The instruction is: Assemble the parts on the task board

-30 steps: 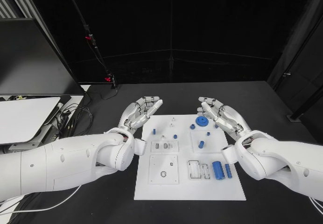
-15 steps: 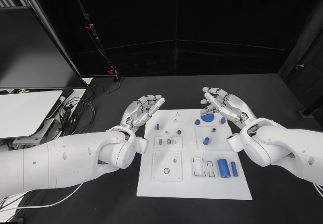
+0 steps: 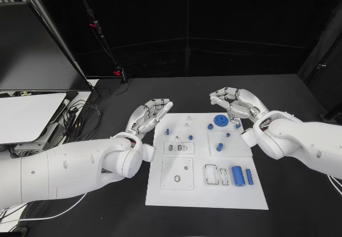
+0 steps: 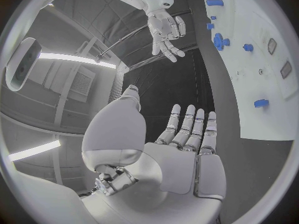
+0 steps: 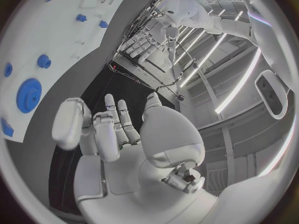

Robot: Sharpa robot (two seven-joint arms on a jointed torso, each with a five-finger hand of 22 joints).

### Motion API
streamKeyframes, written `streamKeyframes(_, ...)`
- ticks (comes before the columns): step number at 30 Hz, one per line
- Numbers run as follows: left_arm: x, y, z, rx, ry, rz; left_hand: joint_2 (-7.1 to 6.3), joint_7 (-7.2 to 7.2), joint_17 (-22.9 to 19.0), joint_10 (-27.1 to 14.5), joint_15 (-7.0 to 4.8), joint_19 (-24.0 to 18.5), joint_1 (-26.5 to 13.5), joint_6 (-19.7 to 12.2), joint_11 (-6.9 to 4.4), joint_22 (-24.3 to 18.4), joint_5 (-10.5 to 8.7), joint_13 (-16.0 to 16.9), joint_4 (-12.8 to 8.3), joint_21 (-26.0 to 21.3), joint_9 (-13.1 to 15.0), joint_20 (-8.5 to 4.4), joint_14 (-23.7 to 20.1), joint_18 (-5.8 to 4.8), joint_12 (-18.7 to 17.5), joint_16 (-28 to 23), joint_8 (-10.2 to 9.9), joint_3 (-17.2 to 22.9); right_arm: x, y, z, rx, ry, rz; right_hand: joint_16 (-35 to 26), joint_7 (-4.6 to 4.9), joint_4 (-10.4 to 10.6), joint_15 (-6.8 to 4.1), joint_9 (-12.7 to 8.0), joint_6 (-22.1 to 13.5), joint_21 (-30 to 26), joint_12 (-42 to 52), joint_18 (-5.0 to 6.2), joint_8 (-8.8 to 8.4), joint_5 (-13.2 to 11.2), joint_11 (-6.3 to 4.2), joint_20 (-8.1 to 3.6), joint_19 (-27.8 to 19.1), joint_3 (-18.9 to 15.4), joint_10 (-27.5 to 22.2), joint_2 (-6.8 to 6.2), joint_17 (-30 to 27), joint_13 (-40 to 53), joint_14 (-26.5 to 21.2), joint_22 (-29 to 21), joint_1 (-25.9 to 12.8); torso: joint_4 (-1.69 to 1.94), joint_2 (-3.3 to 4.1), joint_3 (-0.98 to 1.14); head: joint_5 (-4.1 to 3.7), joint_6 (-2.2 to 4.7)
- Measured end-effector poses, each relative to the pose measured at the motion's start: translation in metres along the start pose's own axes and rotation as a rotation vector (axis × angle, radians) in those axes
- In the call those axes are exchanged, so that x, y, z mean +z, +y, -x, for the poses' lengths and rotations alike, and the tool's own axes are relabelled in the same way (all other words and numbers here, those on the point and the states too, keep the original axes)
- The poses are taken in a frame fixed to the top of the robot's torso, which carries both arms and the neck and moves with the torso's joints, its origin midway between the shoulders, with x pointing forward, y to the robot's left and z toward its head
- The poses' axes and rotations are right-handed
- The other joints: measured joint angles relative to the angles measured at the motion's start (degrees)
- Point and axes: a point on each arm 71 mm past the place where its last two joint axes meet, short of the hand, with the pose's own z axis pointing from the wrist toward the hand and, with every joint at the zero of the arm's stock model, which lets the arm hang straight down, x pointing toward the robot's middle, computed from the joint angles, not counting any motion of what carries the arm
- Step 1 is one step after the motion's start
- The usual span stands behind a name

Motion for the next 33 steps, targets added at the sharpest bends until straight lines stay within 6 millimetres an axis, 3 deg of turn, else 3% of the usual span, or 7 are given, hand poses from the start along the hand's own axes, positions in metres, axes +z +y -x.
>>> streamKeyframes(3, 0.0, 0.0, -0.001, -0.001, 0.002, 0.0, 0.46, 0.0, 0.0, 0.0, 0.0, -0.21, 0.14, 0.0, 0.0, 0.0, 0.0, 0.0, 0.15, 0.0, 0.0, 0.2, 0.0, 0.0, 0.0, 0.0, 0.0, 0.16, 0.005, -0.004, 0.002, -0.062, 0.018, 0.006, 0.08, 0.51, 0.34, 0.1, -0.05, 4.81, 6.35, -2.36, -1.35, -5.43, -3.17, 0.28, 0.24, 2.08, -0.07, 2.97, -1.52, 0.22, -0.1, 0.09, 7.58, 3.36, 0.03, -0.09, -0.03, -0.25, -0.01)
streamKeyframes(7, 0.001, 0.0, 0.0, 0.0, 0.001, 0.0, 0.46, 0.0, 0.0, 0.0, 0.0, -0.21, 0.14, 0.0, 0.0, 0.0, 0.0, 0.0, 0.15, 0.0, 0.0, 0.2, 0.0, 0.0, 0.0, 0.0, 0.0, 0.16, 0.012, -0.007, 0.002, -0.168, 0.05, 0.015, 0.43, 1.43, -2.6, -0.25, 0.39, 11.86, 9.73, -3.72, -2.63, -7.74, -3.76, -0.36, -0.02, 2.31, 2.14, 7.16, -2.73, 0.22, -0.05, 0.31, 8.4, 9.4, -0.01, -0.28, -0.1, -0.67, 0.04)
streamKeyframes(9, 0.001, 0.001, 0.001, 0.001, 0.0, 0.0, 0.46, 0.0, 0.0, 0.0, 0.0, -0.21, 0.15, 0.0, 0.0, 0.0, 0.0, 0.0, 0.15, 0.0, -0.05, 0.2, 0.0, 0.0, 0.0, 0.0, 0.0, 0.16, 0.015, -0.008, 0.0, -0.226, 0.066, 0.014, 0.43, 1.06, -4.67, -1.19, 0.37, 14.6, 9.9, -5.19, -2.64, -9.09, -3.78, -1.06, -0.4, 2.59, 3.64, 8.16, -3.19, 0.22, -0.05, 0.06, 8.4, 13.0, -0.01, -0.34, -0.1, -0.88, 0.05)
streamKeyframes(12, 0.001, 0.001, 0.001, 0.001, 0.0, 0.0, 0.46, 0.0, 0.0, 0.15, 0.0, -0.21, 0.14, 0.0, 0.15, 0.0, 0.2, -0.01, 0.15, 0.0, -0.05, 0.2, 0.0, 0.0, 0.0, 0.0, 0.0, 0.16, 0.019, -0.011, -0.003, -0.33, 0.095, 0.0, 0.43, -0.15, -6.14, -2.97, 0.1, 16.51, 10.29, -7.46, -2.64, -11.76, -3.77, -1.87, -2.4, 2.55, 4.95, 8.97, -3.67, 0.21, -0.05, 0.14, 8.4, 16.37, -0.01, -0.44, -0.13, -1.09, 0.06)
streamKeyframes(18, 0.001, 0.001, 0.001, 0.001, 0.0, 0.0, 0.68, 0.0, 0.0, 0.2, 0.0, -0.21, 0.37, 0.0, 0.2, -0.01, 0.24, -0.01, 0.0, 0.0, -0.05, 0.2, 0.0, 0.0, 0.0, 0.22, 0.0, 0.31, 0.029, -0.015, -0.011, -0.506, 0.143, -0.038, 0.43, -1.24, -7.0, -4.18, 0.08, 19.73, 10.29, -10.21, -2.63, -15.09, -4.06, -3.33, -3.87, 2.44, 5.81, 10.89, -4.86, 0.21, -0.05, 0.15, 8.4, 19.61, -0.04, -0.57, -0.18, -1.32, 0.03)
streamKeyframes(22, 0.001, 0.001, 0.001, 0.001, 0.0, 0.0, 0.9, 0.0, 0.0, 0.2, 0.0, -0.21, 0.15, 0.0, 0.2, -0.01, 0.24, -0.01, 0.0, 0.0, -0.05, 0.2, 0.0, 0.0, 0.0, 0.22, 0.0, 0.31, 0.034, -0.017, -0.015, -0.598, 0.17, -0.065, 0.43, -1.69, -7.0, -4.44, 0.08, 21.16, 10.3, -11.48, -2.63, -16.53, -4.09, -3.84, -3.87, 2.44, 5.81, 11.97, -5.4, 0.21, -0.05, 0.07, 8.39, 20.61, -0.05, -0.65, -0.2, -1.42, -0.18)
streamKeyframes(33, 0.001, 0.001, 0.002, 0.002, -0.001, 0.0, 1.13, 0.0, -0.01, 0.2, 0.0, -0.21, 0.38, 0.0, 0.2, -0.01, 0.58, -0.01, 0.16, -0.01, -0.05, 0.2, 0.0, 0.0, 0.0, 0.22, 0.0, 0.47, 0.045, -0.019, -0.03, -0.752, 0.242, -0.123, 0.43, -1.51, -5.72, -4.43, 0.08, 22.58, 10.29, -14.07, -2.62, -19.44, -4.09, -3.72, -4.08, 2.65, 5.52, 13.9, -5.82, 0.2, -0.05, 0.07, 8.39, 21.49, -0.13, -0.92, -0.31, -1.43, -0.75)
